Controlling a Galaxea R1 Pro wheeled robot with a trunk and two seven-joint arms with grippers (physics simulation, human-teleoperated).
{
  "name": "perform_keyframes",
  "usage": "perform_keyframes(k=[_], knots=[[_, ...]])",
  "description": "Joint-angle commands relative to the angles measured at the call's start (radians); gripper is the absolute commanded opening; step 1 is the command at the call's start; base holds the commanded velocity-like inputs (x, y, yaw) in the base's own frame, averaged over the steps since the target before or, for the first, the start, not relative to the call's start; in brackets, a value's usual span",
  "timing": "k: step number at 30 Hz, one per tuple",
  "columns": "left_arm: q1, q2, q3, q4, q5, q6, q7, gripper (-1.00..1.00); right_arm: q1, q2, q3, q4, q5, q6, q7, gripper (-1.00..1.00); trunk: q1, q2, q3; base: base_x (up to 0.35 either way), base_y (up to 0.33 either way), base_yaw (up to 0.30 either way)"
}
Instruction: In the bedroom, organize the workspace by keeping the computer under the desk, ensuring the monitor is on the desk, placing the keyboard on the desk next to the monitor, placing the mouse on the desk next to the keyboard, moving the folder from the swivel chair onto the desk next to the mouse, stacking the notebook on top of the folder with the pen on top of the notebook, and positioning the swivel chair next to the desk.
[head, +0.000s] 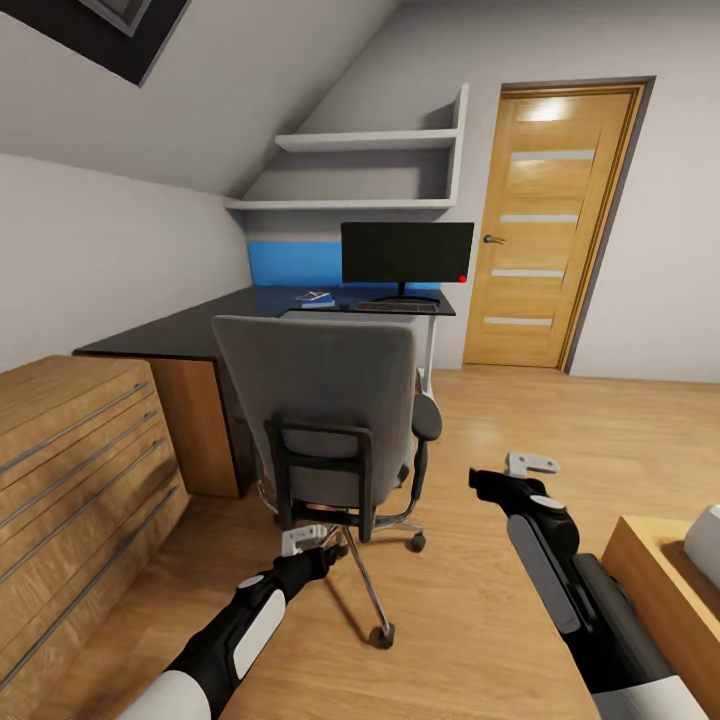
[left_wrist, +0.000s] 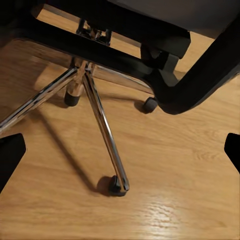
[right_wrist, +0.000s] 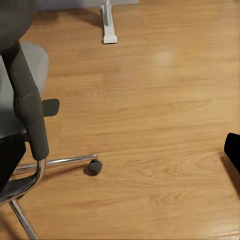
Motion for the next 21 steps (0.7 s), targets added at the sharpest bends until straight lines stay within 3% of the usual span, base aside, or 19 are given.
perform_keyframes(k=[1, 6, 15, 21], knots=[[0.0, 0.0, -0.002, -0.002, 0.009, 0.001, 0.009, 1.0, 0.0, -0.003, 0.002, -0.014, -0.01, 0.002, -0.01, 1.0, 0.0, 0.0, -0.001, 0.0, 0.0, 0.0], [0.0, 0.0, -0.002, 0.006, 0.013, -0.002, 0.022, 1.0, 0.004, -0.006, -0.001, -0.055, -0.009, 0.018, -0.01, 1.0, 0.0, 0.0, -0.001, 0.138, 0.0, 0.0], [0.0, -0.001, -0.002, 0.009, 0.012, -0.005, 0.025, 1.0, 0.006, -0.028, -0.015, -0.112, -0.01, 0.045, -0.01, 1.0, 0.0, 0.0, -0.001, 0.308, 0.03, 0.0], [0.0, -0.007, -0.007, 0.009, 0.007, -0.011, 0.025, 1.0, 0.011, -0.043, -0.055, -0.15, -0.01, 0.07, -0.01, 1.0, 0.0, 0.0, -0.001, 0.271, -0.027, 0.0]])
